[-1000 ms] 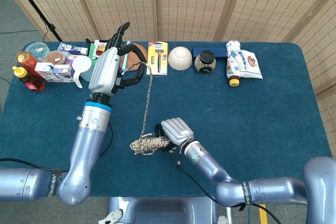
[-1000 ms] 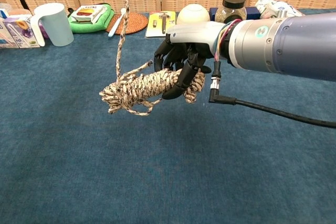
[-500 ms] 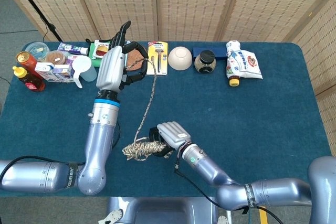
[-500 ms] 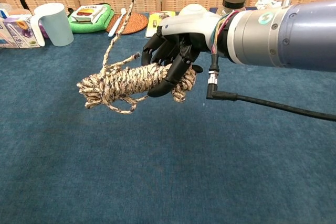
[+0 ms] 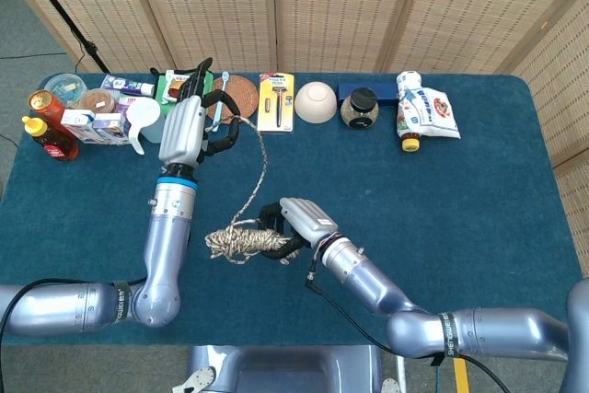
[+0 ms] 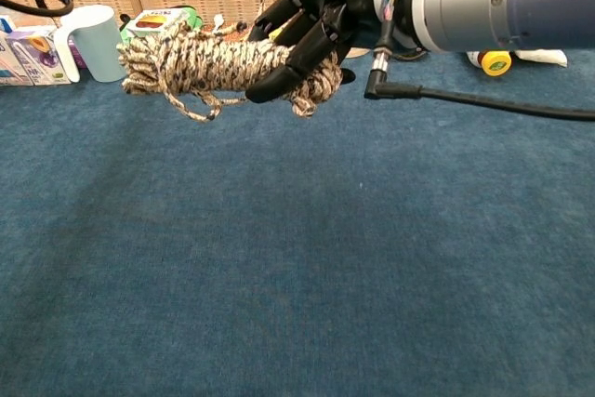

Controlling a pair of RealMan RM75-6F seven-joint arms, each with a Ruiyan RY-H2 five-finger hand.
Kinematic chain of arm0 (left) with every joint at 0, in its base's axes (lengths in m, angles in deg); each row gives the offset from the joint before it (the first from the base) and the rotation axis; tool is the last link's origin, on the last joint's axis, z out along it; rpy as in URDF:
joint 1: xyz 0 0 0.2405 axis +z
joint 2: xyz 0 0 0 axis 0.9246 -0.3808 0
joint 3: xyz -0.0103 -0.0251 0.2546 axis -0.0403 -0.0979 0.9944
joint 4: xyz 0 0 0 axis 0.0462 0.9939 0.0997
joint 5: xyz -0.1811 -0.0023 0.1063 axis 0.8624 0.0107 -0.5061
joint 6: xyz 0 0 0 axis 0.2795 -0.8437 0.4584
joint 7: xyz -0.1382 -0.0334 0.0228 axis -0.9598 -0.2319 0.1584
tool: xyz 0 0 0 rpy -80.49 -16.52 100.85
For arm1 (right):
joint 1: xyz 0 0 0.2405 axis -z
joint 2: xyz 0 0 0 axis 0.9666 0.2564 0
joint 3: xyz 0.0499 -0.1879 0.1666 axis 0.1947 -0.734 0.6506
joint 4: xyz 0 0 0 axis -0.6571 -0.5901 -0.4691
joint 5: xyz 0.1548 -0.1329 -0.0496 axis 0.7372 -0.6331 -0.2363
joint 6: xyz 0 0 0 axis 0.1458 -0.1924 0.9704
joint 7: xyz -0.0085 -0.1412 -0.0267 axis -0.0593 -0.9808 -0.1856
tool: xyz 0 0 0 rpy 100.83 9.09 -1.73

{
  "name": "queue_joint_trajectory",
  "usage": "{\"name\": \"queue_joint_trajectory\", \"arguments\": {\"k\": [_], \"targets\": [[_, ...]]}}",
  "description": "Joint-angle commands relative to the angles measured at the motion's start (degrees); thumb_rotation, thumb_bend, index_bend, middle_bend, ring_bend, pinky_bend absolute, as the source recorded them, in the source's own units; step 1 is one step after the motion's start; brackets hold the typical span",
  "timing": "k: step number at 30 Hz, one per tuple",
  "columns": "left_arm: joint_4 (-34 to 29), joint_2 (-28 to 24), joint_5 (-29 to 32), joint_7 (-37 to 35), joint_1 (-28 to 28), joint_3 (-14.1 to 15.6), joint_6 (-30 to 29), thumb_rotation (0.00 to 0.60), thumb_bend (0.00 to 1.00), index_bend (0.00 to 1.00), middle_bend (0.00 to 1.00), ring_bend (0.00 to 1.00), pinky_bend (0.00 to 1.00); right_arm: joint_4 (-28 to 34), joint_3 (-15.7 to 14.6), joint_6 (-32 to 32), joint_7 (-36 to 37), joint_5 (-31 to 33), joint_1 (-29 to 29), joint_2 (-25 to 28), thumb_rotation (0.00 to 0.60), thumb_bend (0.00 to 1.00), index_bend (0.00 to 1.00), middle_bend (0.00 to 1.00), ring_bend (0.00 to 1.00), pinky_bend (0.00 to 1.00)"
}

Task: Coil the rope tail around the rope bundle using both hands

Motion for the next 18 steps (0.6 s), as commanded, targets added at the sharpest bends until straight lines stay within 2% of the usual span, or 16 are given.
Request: {"name": "queue_joint_trajectory", "arguments": {"k": [1, 18], "targets": [[1.19, 0.06, -1.18, -0.27, 1.06, 1.17, 1.47, 0.6, 0.46, 0.58, 0.0, 0.0, 0.0, -0.05, 0.54, 0.25, 0.75, 0.57, -0.31, 0.83, 0.6, 0.61, 0.65, 0.64, 0.57, 0.85], [4.12, 0.81, -6.99, -2.03, 5.57, 4.58, 5.08, 0.6, 0.46, 0.58, 0.0, 0.0, 0.0, -1.02, 3.27, 2.15, 5.32, 9.12, -2.66, 2.72, 0.6, 0.62, 0.65, 0.64, 0.57, 0.85]]}}
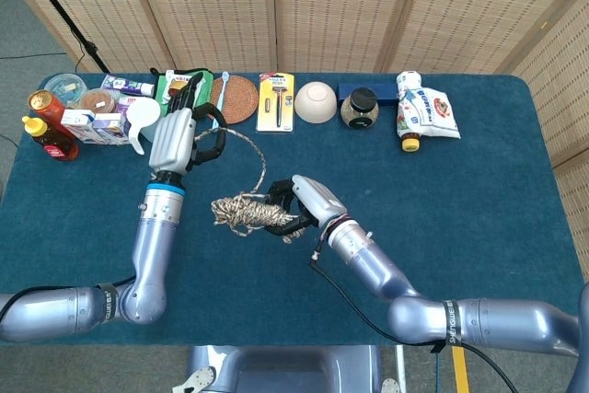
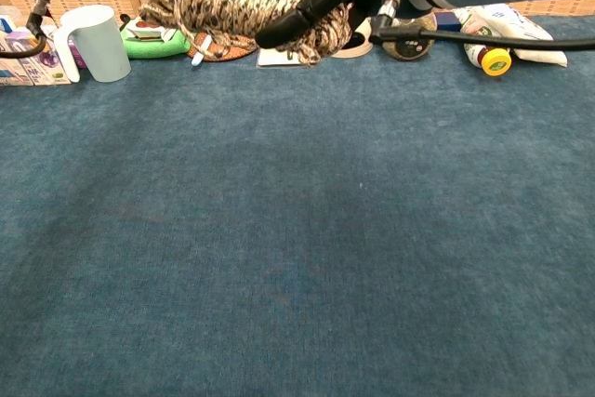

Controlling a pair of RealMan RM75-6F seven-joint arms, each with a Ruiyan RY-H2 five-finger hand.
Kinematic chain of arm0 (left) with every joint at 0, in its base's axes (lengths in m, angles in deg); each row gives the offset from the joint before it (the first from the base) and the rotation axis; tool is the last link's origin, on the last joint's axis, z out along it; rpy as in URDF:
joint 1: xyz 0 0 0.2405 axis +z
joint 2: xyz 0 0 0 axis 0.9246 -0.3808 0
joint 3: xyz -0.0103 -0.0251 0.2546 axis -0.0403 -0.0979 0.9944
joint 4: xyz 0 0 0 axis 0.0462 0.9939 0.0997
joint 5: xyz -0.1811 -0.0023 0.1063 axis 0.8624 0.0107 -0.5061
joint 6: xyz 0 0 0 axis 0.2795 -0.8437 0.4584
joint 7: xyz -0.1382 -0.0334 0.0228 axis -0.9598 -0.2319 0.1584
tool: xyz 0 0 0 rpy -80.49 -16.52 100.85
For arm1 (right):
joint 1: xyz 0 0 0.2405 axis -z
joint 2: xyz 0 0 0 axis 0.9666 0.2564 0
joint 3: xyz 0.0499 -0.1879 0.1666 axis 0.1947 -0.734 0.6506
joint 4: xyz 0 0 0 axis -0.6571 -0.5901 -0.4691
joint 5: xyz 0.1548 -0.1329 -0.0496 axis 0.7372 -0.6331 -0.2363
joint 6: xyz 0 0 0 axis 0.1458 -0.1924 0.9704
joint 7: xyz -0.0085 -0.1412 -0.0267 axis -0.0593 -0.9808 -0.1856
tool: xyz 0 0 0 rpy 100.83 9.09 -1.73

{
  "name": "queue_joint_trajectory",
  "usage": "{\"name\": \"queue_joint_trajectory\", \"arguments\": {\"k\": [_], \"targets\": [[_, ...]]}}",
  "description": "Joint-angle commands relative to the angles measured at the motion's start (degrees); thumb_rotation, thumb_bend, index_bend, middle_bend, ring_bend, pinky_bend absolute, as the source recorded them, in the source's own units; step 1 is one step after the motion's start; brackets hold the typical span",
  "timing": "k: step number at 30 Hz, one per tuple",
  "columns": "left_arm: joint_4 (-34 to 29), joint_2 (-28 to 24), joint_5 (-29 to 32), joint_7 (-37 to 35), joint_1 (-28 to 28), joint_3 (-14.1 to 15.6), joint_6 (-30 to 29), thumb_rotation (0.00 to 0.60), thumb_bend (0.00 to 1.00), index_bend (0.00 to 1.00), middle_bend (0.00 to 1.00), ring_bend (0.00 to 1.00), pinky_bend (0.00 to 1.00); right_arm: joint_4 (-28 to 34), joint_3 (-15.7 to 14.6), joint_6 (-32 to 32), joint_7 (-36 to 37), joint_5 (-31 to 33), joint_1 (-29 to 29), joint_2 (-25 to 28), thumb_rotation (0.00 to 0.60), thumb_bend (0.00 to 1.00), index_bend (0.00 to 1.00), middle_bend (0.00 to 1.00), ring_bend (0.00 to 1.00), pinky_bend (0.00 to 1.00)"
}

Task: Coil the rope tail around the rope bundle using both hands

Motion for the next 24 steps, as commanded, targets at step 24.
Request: {"name": "queue_joint_trajectory", "arguments": {"k": [24], "targets": [[-2.99, -3.24, -7.29, -1.72, 8.06, 3.48, 1.21, 0.6, 0.46, 0.58, 0.0, 0.0, 0.0, -8.62, 3.03, 8.12, -2.46, 14.24, -3.9, -3.32, 0.6, 0.64, 0.65, 0.64, 0.57, 0.86]]}}
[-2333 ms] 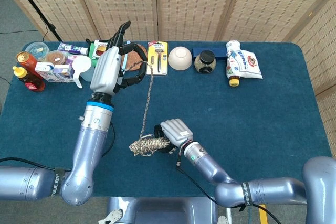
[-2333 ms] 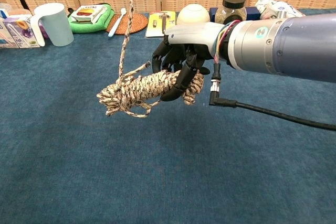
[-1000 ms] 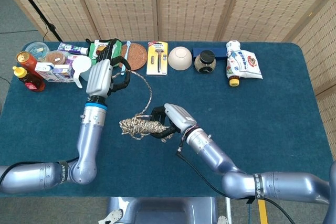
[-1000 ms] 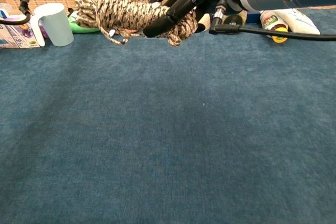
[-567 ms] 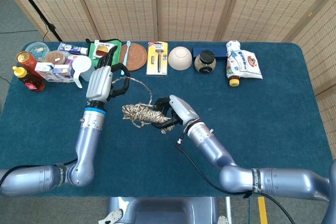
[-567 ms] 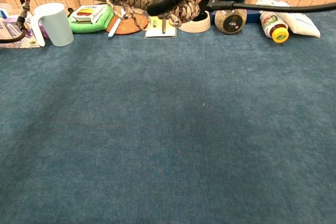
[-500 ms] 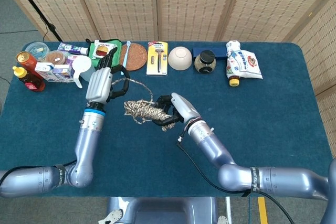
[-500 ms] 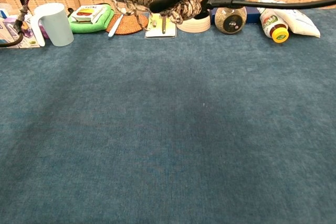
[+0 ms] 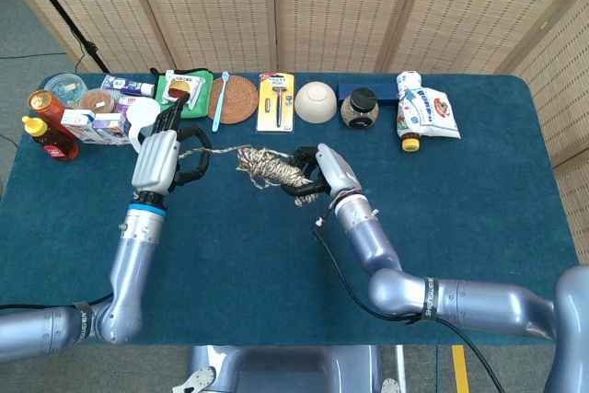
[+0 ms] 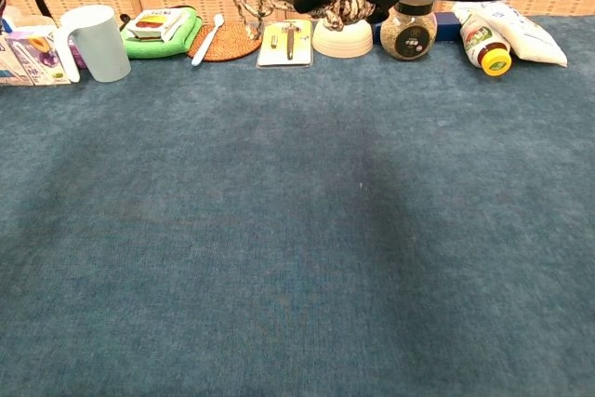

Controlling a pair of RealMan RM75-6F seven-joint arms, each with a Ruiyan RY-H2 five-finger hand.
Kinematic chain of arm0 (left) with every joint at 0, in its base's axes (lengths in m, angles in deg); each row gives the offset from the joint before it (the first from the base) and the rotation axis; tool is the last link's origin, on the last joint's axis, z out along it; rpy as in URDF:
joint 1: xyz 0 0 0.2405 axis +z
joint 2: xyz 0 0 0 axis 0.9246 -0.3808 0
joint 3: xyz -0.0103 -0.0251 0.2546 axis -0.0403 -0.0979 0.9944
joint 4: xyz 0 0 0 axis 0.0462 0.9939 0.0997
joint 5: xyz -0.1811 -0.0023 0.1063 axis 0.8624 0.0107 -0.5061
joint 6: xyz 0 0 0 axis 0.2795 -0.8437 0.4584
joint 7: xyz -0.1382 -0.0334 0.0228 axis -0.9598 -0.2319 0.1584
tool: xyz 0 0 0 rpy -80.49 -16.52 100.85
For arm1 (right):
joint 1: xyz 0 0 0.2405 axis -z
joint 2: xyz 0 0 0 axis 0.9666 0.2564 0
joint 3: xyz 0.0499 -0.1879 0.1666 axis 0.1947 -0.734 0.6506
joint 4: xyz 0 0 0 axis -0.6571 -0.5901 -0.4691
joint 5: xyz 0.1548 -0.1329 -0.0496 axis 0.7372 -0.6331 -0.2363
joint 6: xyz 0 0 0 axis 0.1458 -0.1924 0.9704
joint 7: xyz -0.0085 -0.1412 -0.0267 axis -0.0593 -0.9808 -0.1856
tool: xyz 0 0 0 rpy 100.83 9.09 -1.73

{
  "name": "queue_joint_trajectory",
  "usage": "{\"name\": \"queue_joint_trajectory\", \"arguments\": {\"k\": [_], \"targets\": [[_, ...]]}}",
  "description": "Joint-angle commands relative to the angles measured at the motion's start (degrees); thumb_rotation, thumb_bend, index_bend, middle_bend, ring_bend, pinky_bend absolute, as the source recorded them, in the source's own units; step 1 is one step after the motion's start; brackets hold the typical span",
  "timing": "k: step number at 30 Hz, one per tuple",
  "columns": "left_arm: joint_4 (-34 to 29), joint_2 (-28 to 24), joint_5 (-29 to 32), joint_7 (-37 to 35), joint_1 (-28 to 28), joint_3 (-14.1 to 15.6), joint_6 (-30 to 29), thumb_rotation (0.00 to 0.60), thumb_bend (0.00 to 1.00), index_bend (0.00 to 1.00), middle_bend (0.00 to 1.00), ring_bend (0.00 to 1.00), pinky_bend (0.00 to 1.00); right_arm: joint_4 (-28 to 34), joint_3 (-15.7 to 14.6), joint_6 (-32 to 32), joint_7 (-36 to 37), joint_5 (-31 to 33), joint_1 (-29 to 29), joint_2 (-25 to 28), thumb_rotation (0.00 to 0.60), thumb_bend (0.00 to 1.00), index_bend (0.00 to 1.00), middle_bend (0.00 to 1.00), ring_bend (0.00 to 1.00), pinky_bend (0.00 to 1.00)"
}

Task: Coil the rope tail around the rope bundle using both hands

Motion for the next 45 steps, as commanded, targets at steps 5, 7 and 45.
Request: {"name": "queue_joint_trajectory", "arguments": {"k": [5, 7, 45], "targets": [[0.88, -1.14, 1.39, 0.3, 0.84, -0.59, 1.69, 0.6, 0.46, 0.58, 0.0, 0.0, 0.0, -0.75, 1.11, -0.11, 0.66, 0.33, 0.71, -0.19, 0.6, 0.64, 0.65, 0.64, 0.57, 0.86], [0.62, -1.43, 1.2, 0.99, 1.12, 0.07, 2.05, 0.6, 0.46, 0.58, 0.0, 0.0, 0.0, -1.08, 1.52, 0.13, 0.68, 0.6, 0.73, -0.33, 0.6, 0.64, 0.65, 0.64, 0.57, 0.86], [-20.22, 3.01, 4.86, 7.19, -1.58, -6.35, -6.38, 0.6, 0.46, 0.57, 0.0, 0.0, 0.0, -6.69, -2.02, 3.91, -12.31, -0.2, -1.2, -10.44, 0.6, 0.65, 0.65, 0.64, 0.57, 0.86]]}}
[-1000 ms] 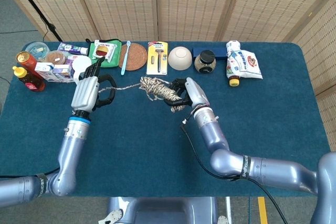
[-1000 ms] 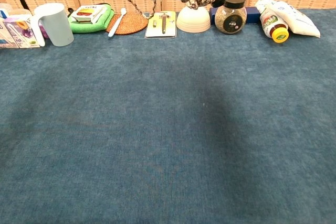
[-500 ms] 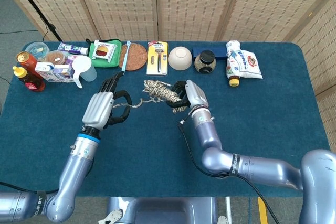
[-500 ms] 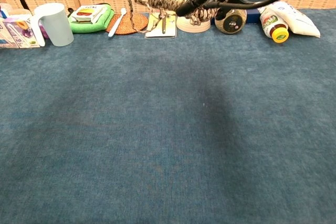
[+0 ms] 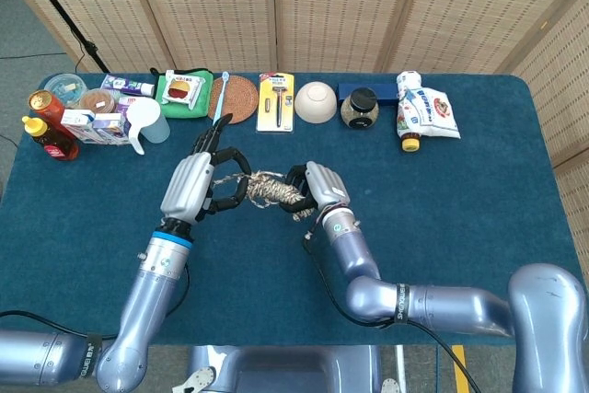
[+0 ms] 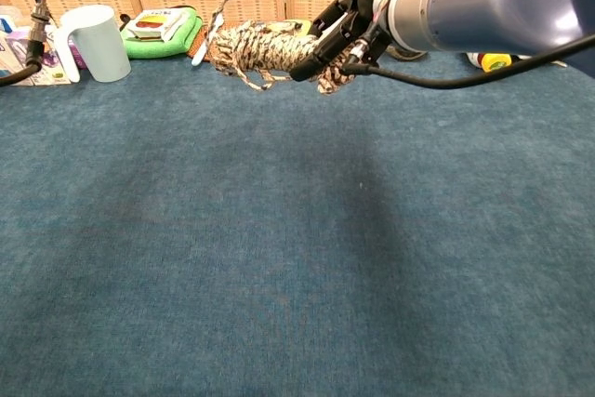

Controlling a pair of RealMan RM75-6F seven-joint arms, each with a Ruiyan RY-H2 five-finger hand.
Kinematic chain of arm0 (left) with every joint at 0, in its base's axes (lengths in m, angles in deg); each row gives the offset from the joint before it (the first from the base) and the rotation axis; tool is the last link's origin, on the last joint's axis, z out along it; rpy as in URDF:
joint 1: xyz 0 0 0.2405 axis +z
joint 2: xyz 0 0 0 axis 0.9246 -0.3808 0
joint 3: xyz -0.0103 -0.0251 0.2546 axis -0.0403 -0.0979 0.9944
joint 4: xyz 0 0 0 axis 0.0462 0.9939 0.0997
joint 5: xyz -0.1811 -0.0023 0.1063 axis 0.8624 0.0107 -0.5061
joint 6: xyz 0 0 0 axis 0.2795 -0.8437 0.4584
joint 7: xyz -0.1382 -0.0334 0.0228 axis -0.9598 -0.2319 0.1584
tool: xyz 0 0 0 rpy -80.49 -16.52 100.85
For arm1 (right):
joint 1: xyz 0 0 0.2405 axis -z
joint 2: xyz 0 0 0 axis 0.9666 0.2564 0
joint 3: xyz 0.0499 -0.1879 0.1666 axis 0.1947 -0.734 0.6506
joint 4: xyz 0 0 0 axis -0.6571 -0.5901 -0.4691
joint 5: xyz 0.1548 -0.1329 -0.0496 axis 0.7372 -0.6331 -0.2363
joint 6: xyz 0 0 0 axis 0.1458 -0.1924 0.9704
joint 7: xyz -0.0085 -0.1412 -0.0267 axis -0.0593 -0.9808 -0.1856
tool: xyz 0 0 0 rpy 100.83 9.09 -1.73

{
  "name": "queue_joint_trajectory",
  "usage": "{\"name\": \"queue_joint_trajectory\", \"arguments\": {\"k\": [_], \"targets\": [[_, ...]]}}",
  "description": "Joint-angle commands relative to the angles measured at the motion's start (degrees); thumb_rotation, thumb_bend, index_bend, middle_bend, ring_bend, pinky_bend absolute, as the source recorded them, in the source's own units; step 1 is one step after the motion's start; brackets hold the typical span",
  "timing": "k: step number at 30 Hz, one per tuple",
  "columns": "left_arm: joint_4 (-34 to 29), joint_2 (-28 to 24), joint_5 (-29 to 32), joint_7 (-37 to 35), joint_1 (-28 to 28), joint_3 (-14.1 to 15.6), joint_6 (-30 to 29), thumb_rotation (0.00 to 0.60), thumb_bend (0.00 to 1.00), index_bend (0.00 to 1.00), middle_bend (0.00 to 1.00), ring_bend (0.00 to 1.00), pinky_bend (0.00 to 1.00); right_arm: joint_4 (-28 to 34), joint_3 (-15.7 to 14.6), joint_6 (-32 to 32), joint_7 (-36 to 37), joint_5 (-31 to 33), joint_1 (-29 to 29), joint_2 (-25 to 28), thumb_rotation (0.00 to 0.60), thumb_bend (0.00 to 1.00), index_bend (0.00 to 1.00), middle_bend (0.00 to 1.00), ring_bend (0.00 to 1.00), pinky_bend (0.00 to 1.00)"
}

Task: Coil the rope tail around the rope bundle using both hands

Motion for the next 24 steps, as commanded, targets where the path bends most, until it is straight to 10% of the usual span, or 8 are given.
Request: {"name": "queue_joint_trajectory", "arguments": {"k": [1, 24], "targets": [[0.21, 0.79, 0.47, -0.98, -0.41, -1.13, -0.4, 0.6, 0.46, 0.57, 0.0, 0.0, 0.0, -0.26, 0.09, -0.07, -0.45, -0.3, -0.01, -0.45, 0.6, 0.65, 0.65, 0.64, 0.57, 0.86], [13.53, 6.95, 8.84, 0.29, -8.25, -7.51, -0.16, 0.6, 0.46, 0.57, 0.0, 0.0, 0.0, 9.34, 1.47, -17.69, 5.27, -4.86, 4.32, 7.77, 0.6, 0.65, 0.66, 0.64, 0.57, 0.86]]}}
